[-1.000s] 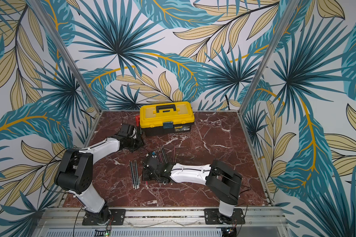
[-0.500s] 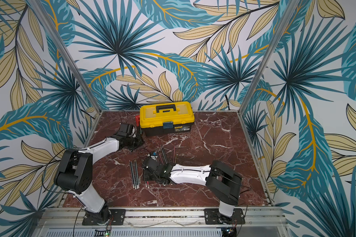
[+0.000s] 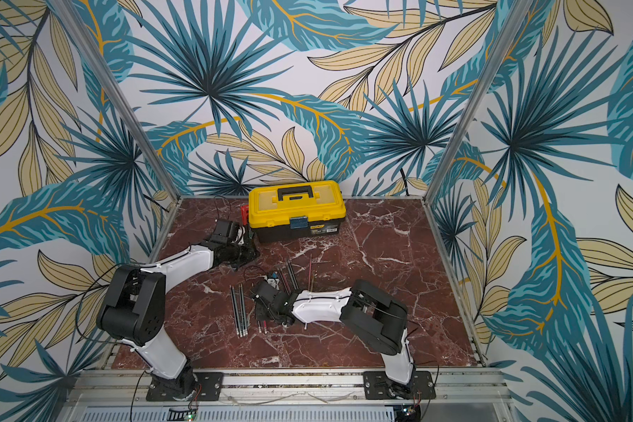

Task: Remove the protective cover of the pencils
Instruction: Place the pencil at the center of the board.

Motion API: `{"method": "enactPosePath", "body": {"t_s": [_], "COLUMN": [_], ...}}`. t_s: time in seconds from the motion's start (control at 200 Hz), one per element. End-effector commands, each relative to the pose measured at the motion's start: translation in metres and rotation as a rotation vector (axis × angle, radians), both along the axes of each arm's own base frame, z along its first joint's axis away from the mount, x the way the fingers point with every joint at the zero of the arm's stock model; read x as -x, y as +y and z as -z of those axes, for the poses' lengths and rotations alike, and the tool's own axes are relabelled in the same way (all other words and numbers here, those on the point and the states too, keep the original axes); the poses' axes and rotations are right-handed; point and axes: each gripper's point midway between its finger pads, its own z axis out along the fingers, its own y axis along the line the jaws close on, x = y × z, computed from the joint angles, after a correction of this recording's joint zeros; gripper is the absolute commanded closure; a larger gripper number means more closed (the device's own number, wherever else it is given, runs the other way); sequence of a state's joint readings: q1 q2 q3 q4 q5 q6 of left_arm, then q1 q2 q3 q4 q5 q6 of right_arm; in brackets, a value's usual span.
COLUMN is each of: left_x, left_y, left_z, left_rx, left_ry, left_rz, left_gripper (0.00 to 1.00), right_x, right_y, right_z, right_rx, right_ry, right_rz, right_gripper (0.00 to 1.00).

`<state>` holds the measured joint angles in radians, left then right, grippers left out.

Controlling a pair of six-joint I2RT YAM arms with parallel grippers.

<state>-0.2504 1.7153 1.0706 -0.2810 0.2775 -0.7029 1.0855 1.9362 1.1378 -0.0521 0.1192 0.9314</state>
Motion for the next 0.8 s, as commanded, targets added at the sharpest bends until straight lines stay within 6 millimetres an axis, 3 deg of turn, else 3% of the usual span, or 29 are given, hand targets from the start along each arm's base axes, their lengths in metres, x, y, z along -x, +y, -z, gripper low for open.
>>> {"method": "enactPosePath", "body": {"t_s": [0.0,0.135,0.325,0.596,0.791], "left_x": [-0.017,-0.015,-0.011,-0.013,-0.016], "left_y": [-0.008,-0.006,-0.002,0.003,0.007], "left_z": [-0.018,-0.009,0.007,0.016,0.025], "left_rx": [0.012,0.005,-0.033,-0.076,-0.114], "left_ry": [-0.059,-0.039,0.043,0.077,0.106], "left_rz": [0.023,0.016,0.005,-0.001,0.000], "left_gripper": [1.00,1.00,1.00,1.00,1.00], "right_x": [0.001,0.001,0.000,-0.005,-0.010], "right_y": [0.004,0.002,0.002,0.000,-0.006], "right_z": [0.011,0.020,0.016,-0.008,-0.037], "right_rx": [0.000,0.030,0.029,0.029,0.026], "right_ry": [0.010,0.028,0.024,-0.010,-0.064], "right_rz": [-0.009,-0.008,-0.012,-0.016,-0.014], "right_gripper": [1.00,0.96,0.90,0.78,0.71]}}
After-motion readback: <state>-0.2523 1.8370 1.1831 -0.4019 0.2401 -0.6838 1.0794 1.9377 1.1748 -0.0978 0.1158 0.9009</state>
